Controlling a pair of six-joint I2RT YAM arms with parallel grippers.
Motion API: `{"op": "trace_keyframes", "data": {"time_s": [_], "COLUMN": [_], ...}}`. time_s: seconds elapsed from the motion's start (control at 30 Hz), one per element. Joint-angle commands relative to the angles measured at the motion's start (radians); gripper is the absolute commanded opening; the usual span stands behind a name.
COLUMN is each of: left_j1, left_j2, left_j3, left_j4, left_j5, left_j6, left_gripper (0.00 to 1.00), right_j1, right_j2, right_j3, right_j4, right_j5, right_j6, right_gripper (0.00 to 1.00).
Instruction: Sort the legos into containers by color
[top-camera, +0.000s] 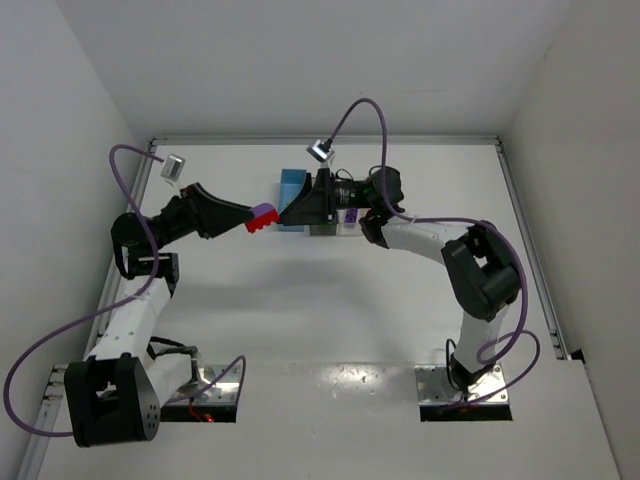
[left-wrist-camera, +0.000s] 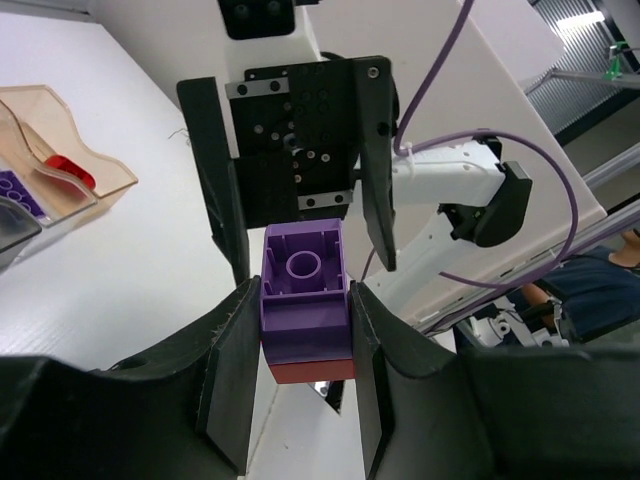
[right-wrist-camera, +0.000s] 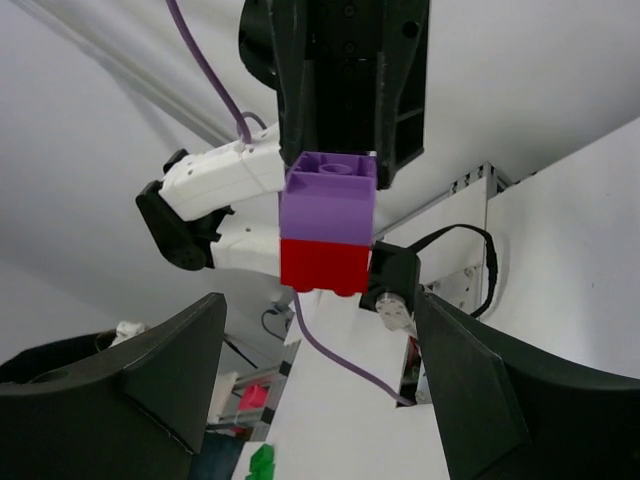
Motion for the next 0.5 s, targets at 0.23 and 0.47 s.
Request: {"op": "trace_keyframes", "data": {"time_s": [0.23,0.47], "left_j1": [-0.031,-0.031], "left_j2": [-0.004,-0.004], "left_j3": [0.036,0.036], "left_j4": [-0.104,-0.113], "left_j5": [-0.01,-0.01], "left_j6": [0.109,0.118], "left_gripper": [0.0,0.0], "right_j1": [0.028,0.047], "right_j2": [0.018,0.028], "right_j3": [0.079,0.099], "right_j4": [0.002,-0.064], "right_j5": [-0.02,-0.02], "right_j6": [-0.096,-0.144], "right_gripper": [0.73,0.7]}}
